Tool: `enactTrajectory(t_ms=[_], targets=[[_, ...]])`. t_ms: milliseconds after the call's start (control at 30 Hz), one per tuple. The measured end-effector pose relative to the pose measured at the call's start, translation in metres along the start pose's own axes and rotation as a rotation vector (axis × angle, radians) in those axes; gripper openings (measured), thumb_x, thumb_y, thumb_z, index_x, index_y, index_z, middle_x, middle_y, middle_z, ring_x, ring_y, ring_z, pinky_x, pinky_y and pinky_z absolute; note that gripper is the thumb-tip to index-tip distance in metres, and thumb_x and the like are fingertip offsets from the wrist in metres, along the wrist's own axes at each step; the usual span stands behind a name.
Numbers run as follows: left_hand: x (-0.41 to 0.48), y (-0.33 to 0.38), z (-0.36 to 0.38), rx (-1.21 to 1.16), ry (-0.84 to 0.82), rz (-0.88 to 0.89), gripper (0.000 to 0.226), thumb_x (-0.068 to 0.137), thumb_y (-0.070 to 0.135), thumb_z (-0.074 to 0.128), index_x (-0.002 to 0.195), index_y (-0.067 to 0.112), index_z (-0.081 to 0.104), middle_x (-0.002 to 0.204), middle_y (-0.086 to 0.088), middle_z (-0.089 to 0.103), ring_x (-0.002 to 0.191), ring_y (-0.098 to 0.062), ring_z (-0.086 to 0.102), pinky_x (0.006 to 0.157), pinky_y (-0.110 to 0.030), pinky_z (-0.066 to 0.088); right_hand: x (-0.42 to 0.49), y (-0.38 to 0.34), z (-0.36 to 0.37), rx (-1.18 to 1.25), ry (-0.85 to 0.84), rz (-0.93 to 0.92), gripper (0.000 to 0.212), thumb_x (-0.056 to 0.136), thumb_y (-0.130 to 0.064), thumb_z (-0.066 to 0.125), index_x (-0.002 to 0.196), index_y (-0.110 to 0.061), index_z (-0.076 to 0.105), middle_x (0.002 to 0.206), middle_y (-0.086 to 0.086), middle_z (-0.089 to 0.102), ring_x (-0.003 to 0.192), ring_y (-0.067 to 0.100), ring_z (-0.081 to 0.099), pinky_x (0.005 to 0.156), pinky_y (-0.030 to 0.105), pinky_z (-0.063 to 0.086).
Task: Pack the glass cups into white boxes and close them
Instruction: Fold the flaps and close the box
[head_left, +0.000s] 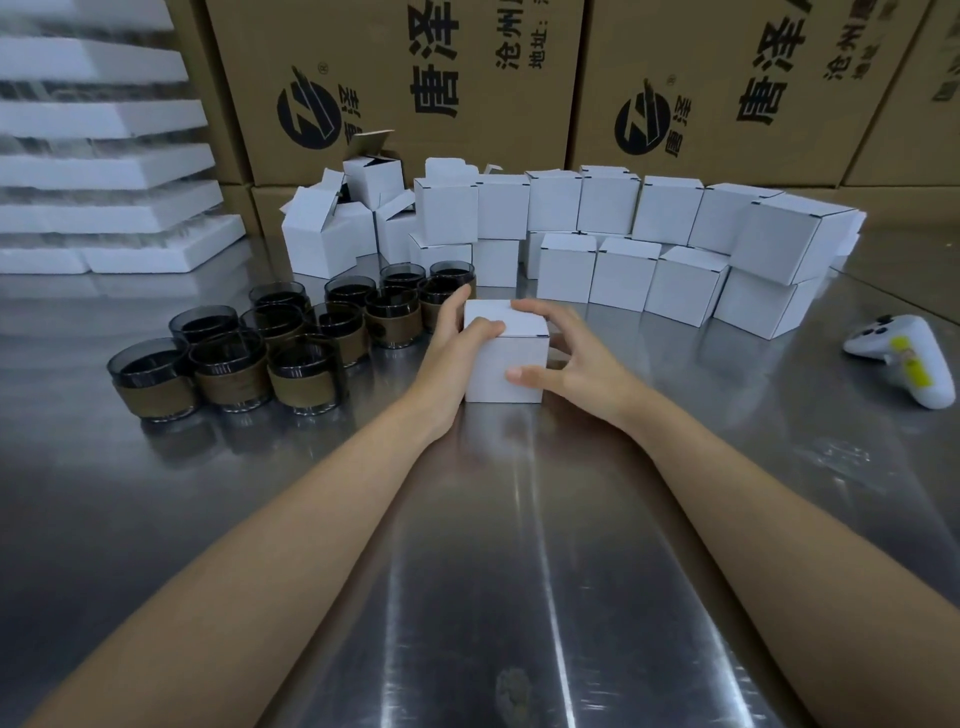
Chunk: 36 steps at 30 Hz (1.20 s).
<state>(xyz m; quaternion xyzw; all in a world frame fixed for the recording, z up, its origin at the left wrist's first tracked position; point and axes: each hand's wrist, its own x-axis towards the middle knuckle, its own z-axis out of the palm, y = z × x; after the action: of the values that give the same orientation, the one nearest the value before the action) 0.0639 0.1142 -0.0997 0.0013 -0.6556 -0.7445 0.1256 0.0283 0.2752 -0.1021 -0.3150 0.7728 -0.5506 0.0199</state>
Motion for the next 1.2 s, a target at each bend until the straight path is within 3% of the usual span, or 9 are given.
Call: enactTrajectory(t_ms=[167,300,433,567,700,900,1033,1133,1200], targets=[[0.007,-0.004,0.000,-0.069,0.076,-0.037,0.047,0.096,0.030,0.057,0.140,0.024,0.040,0.136,0.004,0.052,0.118,-0.006,0.055,0.102,-0.028,0.044,0.012,0.006,-0.001,0.115,0.238,-0.117,0.047,0.085,-0.006,0.072,0.119,-0.028,0.048,0.137,0.009,0.043,0.113,0.015,0.056,0.079,0.017,0.051],[0.011,-0.005,0.001,-0.052,0.165,-0.067,0.031,0.100,0.024,0.049,0.132,0.022,0.047,0.116,0.010,0.055,0.094,0.007,0.052,0.089,-0.022,0.043,0.032,0.023,-0.021,0.047,0.619,-0.145,0.048,0.086,-0.011,0.071,0.124,-0.027,0.046,0.137,0.010,0.044,0.122,0.025,0.052,0.097,0.042,0.051],[0.016,-0.009,0.005,0.072,0.232,-0.070,0.018,0.099,0.017,0.047,0.114,0.020,0.057,0.113,0.002,0.061,0.103,-0.010,0.058,0.106,-0.036,0.043,0.059,0.044,-0.037,-0.080,0.790,-0.186,0.051,0.086,-0.023,0.069,0.132,-0.023,0.045,0.142,0.004,0.046,0.138,0.026,0.038,0.105,0.051,0.042],[0.019,-0.013,0.010,0.168,0.237,-0.034,0.014,0.096,0.021,0.047,0.100,0.026,0.060,0.107,-0.001,0.065,0.108,-0.018,0.059,0.104,-0.044,0.044,0.087,0.057,-0.037,-0.169,0.605,-0.177,0.052,0.087,-0.032,0.068,0.134,-0.027,0.045,0.149,0.010,0.041,0.137,0.026,0.040,0.103,0.050,0.045],[0.019,-0.017,0.011,0.224,0.207,0.006,0.015,0.089,0.032,0.047,0.092,0.033,0.062,0.095,0.008,0.067,0.099,-0.011,0.061,0.100,-0.044,0.047,0.104,0.060,-0.023,-0.356,0.357,-0.253,0.048,0.090,-0.029,0.066,0.134,-0.023,0.048,0.140,-0.004,0.049,0.128,0.022,0.049,0.099,0.046,0.049],[0.019,-0.016,0.012,0.250,0.214,-0.014,0.020,0.096,0.027,0.047,0.090,0.029,0.066,0.085,0.016,0.065,0.097,-0.017,0.064,0.098,-0.044,0.048,0.120,0.060,-0.022,-0.542,0.391,-0.158,0.038,0.093,-0.014,0.061,0.129,-0.005,0.054,0.130,0.010,0.058,0.118,0.027,0.054,0.098,0.043,0.046],[0.017,-0.014,0.014,0.270,0.216,-0.011,0.024,0.096,0.021,0.045,0.090,0.028,0.067,0.089,0.017,0.066,0.100,-0.013,0.063,0.098,-0.044,0.048,0.118,0.049,-0.017,-0.914,0.487,-0.329,0.035,0.083,0.000,0.063,0.117,-0.007,0.063,0.118,0.015,0.057,0.100,0.033,0.054,0.072,0.039,0.047],[0.018,-0.013,0.014,0.296,0.208,0.002,0.026,0.095,0.019,0.044,0.091,0.027,0.068,0.091,0.017,0.066,0.099,-0.011,0.062,0.097,-0.043,0.049,0.117,0.043,-0.004,-1.042,0.251,-0.549,0.024,0.081,-0.001,0.059,0.102,-0.006,0.069,0.093,0.014,0.062,0.077,0.036,0.059,0.056,0.036,0.043],[0.017,-0.012,0.015,0.293,0.201,0.002,0.025,0.095,0.019,0.044,0.091,0.026,0.068,0.090,0.016,0.066,0.098,-0.011,0.062,0.097,-0.041,0.049,0.121,0.044,-0.001,-1.054,0.145,-0.446,0.032,0.086,-0.009,0.054,0.116,-0.011,0.065,0.101,0.010,0.061,0.088,0.033,0.059,0.059,0.034,0.040]])
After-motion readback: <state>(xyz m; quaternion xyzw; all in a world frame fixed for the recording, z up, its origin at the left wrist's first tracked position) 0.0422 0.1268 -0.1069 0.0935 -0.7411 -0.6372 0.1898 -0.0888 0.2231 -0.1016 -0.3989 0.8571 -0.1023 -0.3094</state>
